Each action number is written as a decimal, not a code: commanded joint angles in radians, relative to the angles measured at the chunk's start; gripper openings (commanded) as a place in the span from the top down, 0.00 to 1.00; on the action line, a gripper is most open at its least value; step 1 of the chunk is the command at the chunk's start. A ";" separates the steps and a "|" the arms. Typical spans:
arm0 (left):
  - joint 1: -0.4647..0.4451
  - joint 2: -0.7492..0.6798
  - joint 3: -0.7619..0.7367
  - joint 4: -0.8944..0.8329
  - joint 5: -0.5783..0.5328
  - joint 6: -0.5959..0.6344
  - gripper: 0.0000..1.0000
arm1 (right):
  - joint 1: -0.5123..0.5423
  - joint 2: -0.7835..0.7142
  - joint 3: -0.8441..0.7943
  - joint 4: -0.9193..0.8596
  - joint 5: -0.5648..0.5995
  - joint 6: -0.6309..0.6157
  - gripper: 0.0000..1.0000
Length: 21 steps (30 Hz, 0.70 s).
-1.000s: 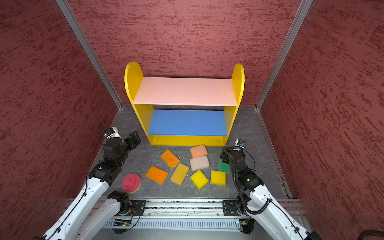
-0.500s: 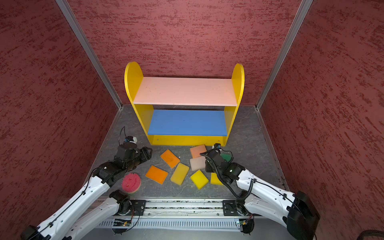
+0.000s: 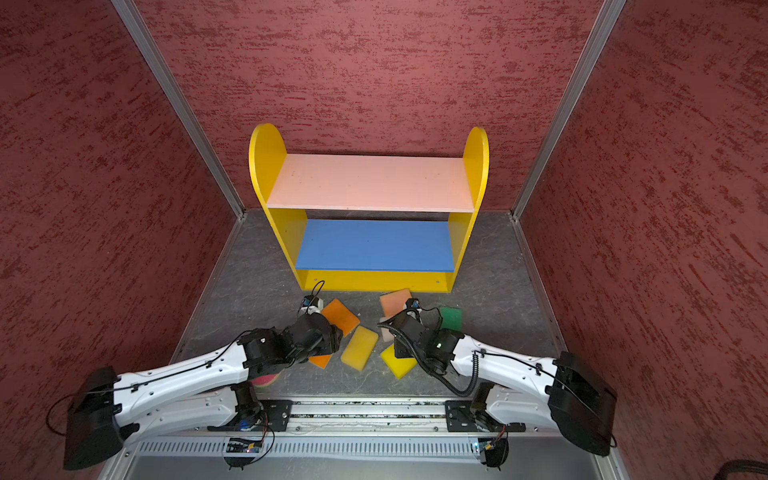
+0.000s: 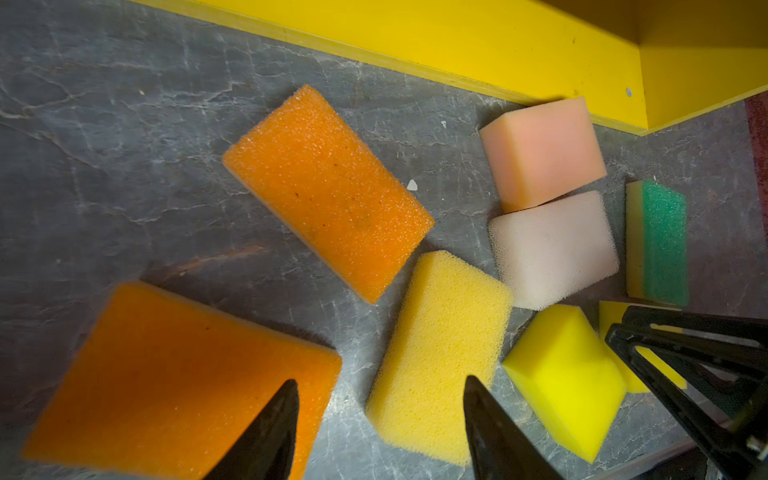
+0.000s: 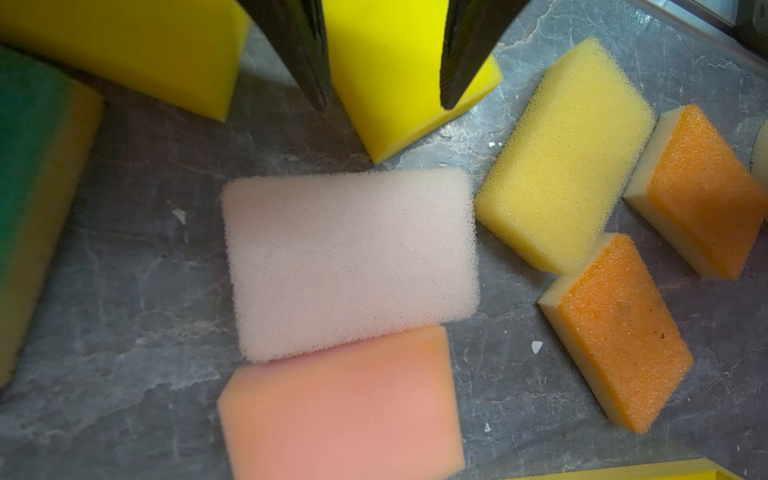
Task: Place and organize the cleaning sponges onto the shelf
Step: 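Raise both grippers and move them forward over the sponges near the shelf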
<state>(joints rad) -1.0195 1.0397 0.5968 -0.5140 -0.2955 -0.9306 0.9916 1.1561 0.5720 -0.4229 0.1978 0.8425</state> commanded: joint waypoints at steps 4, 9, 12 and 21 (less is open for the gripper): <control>0.005 0.068 0.032 0.113 -0.039 0.010 0.37 | 0.003 -0.018 -0.043 0.084 0.004 0.084 0.57; 0.075 0.096 0.028 0.188 0.047 0.047 0.37 | -0.007 0.016 -0.030 0.124 -0.002 0.090 0.58; 0.108 0.100 0.025 0.207 0.064 0.053 0.37 | -0.017 0.060 -0.002 0.115 0.012 0.095 0.57; 0.127 0.119 -0.001 0.283 0.095 0.058 0.35 | -0.103 0.080 -0.035 0.218 -0.077 0.097 0.56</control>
<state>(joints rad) -0.9020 1.1412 0.6022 -0.2779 -0.2199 -0.8848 0.9146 1.2324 0.5430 -0.2657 0.1589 0.9100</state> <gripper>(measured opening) 0.650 0.439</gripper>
